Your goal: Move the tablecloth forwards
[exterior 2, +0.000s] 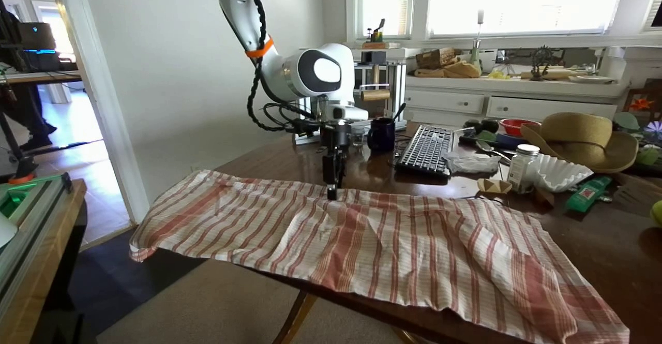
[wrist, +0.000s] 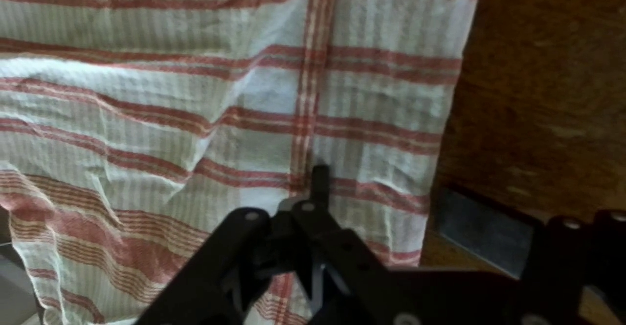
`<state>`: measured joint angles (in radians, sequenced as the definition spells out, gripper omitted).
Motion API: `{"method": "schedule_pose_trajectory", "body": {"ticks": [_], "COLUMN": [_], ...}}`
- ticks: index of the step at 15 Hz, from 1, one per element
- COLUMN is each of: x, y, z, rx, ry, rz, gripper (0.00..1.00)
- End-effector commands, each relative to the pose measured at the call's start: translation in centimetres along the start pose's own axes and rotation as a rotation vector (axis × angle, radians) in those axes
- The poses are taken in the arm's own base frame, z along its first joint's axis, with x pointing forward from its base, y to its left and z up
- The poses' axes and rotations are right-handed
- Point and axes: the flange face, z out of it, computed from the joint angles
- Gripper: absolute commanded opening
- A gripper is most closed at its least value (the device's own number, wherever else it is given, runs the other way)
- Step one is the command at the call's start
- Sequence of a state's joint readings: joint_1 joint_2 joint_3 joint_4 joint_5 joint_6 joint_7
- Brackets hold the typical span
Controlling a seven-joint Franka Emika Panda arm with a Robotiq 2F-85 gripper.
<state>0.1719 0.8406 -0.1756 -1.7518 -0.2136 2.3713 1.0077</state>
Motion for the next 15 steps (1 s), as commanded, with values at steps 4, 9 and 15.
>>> {"method": "schedule_pose_trajectory", "body": {"ticks": [4,9,15], "x": [0.2,0.2,1.1], "y": [-0.4,-0.4,-1.0], "z": [1.0,0.3,-3.3], "rx": [-0.014,-0.001,0.042], "ry": [-0.022,-0.017,-0.007], "rz": [0.009,0.009,0.038], "gripper": [0.27,0.11,0.00]}}
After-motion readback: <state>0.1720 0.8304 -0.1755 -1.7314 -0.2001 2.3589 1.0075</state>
